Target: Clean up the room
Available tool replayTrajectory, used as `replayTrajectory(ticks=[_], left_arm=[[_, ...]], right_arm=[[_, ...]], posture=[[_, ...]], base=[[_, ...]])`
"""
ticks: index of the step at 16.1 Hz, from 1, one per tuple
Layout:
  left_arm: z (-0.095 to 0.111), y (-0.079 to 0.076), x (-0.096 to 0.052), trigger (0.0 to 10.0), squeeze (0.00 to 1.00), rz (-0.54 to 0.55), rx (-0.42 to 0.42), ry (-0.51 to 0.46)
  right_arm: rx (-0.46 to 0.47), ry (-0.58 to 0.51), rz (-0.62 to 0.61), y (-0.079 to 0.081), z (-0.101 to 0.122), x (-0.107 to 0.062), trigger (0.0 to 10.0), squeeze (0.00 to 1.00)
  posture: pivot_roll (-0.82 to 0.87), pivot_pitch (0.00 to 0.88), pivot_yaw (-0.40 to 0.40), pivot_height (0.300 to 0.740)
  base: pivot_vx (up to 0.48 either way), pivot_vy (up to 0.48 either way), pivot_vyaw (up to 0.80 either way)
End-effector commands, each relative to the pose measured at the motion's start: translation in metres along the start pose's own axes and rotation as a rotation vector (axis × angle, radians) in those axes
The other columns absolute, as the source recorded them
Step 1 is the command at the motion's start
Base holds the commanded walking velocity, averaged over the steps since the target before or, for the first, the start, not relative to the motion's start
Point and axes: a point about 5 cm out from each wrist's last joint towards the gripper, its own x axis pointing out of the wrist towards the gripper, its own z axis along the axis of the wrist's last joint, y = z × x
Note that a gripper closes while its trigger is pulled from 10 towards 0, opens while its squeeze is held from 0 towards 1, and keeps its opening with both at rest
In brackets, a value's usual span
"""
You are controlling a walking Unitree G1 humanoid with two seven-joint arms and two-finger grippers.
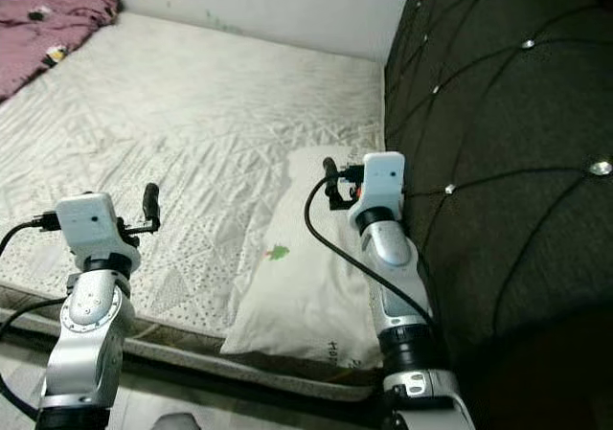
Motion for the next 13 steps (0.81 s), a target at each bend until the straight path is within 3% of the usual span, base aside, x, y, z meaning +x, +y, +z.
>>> replayTrajectory(ticks=[1,5,13], left_arm=[[-0.0020,0.0014,-0.0006,10.0,0.00,-0.002,0.002,0.005],[-0.0025,-0.0003,0.0013,10.0,0.00,-0.016,-0.010,0.012],[-0.0033,-0.0012,0.0020,10.0,0.00,-0.019,-0.024,0.018]], right_arm=[[-0.006,0.007,-0.023,-0.0055,-0.0010,-0.0026,10.0,0.00],[-0.011,0.010,-0.039,-0.0094,-0.0009,-0.0026,10.0,0.00],[-0.013,0.015,-0.034,-0.0085,-0.0015,-0.0014,10.0,0.00]], posture=[[0.02,0.000,-0.070,0.740],[0.01,0.000,-0.068,0.740],[0.01,0.000,-0.067,0.740]], base=[[0.000,0.000,-0.80],[0.000,0.000,-0.80],[0.000,0.450,-0.34]])
